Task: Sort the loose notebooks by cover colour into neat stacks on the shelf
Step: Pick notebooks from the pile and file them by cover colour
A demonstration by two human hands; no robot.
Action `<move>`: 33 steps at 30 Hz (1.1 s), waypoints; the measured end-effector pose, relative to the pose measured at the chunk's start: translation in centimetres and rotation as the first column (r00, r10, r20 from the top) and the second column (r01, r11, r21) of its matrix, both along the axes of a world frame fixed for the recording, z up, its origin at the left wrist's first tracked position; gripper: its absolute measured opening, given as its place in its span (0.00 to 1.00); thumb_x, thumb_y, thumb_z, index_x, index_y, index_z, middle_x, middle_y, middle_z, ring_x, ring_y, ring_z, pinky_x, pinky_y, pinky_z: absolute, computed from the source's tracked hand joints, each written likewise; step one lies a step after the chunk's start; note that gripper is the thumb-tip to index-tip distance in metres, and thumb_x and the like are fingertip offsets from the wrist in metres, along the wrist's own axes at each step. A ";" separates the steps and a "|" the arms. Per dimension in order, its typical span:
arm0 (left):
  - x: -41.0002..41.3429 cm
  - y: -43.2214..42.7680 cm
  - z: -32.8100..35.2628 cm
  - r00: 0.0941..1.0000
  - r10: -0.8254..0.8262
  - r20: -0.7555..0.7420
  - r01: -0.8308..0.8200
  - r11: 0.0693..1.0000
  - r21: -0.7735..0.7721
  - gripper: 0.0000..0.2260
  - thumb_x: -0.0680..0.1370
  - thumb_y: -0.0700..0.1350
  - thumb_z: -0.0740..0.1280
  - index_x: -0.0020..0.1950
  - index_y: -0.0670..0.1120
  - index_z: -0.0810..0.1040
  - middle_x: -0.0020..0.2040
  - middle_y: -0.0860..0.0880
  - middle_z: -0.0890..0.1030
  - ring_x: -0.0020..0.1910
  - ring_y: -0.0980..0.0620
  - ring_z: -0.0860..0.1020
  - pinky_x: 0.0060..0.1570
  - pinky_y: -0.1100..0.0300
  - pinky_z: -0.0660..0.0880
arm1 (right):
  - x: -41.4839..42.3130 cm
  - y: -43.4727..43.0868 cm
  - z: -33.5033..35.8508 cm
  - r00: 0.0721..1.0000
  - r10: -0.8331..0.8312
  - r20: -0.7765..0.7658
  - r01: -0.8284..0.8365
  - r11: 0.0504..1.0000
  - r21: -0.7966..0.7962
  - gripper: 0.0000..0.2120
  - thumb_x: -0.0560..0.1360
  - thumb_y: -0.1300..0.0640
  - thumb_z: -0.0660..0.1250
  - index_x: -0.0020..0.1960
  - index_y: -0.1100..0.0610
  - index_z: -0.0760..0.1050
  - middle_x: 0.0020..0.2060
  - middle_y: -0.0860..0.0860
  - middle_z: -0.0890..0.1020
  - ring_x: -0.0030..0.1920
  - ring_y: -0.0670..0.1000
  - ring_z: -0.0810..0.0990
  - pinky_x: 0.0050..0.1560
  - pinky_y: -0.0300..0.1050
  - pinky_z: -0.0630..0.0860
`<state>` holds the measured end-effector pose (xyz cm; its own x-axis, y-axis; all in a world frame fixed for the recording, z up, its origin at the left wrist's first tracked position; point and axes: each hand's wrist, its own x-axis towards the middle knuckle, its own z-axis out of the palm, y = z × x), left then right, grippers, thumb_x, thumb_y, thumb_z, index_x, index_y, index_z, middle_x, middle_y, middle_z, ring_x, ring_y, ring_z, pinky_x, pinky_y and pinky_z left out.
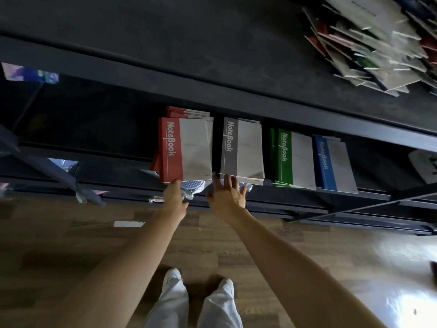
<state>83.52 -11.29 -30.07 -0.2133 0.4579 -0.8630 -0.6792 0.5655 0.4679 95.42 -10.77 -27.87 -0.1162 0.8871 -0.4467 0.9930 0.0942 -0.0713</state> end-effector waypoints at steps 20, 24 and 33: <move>-1.2 0.6 1.7 0.957 -0.291 -0.007 0.291 0.952 0.093 0.26 0.81 0.59 0.54 0.75 0.48 0.60 0.75 0.46 0.63 0.73 0.45 0.62 0.70 0.45 0.57 | 0.9 -1.7 0.2 1.000 -0.024 0.010 0.024 1.000 0.017 0.28 0.80 0.45 0.55 0.77 0.48 0.50 0.73 0.55 0.55 0.74 0.58 0.52 0.70 0.65 0.51; -0.5 -2.9 2.2 0.631 -0.626 -0.459 0.702 0.713 -0.008 0.26 0.82 0.58 0.49 0.75 0.43 0.59 0.75 0.42 0.62 0.72 0.42 0.63 0.69 0.48 0.60 | 2.2 -3.4 1.2 0.999 -0.006 0.036 0.006 1.000 0.001 0.29 0.79 0.41 0.54 0.76 0.47 0.49 0.76 0.55 0.51 0.75 0.59 0.50 0.71 0.64 0.51; 3.5 -12.4 5.6 -0.197 -0.594 -0.780 0.773 0.395 -0.496 0.31 0.77 0.66 0.51 0.74 0.50 0.59 0.75 0.42 0.59 0.72 0.39 0.60 0.65 0.42 0.64 | 8.3 -10.8 5.6 0.999 0.031 0.027 -0.033 0.998 0.047 0.31 0.78 0.38 0.53 0.76 0.46 0.48 0.76 0.54 0.50 0.75 0.60 0.51 0.69 0.65 0.51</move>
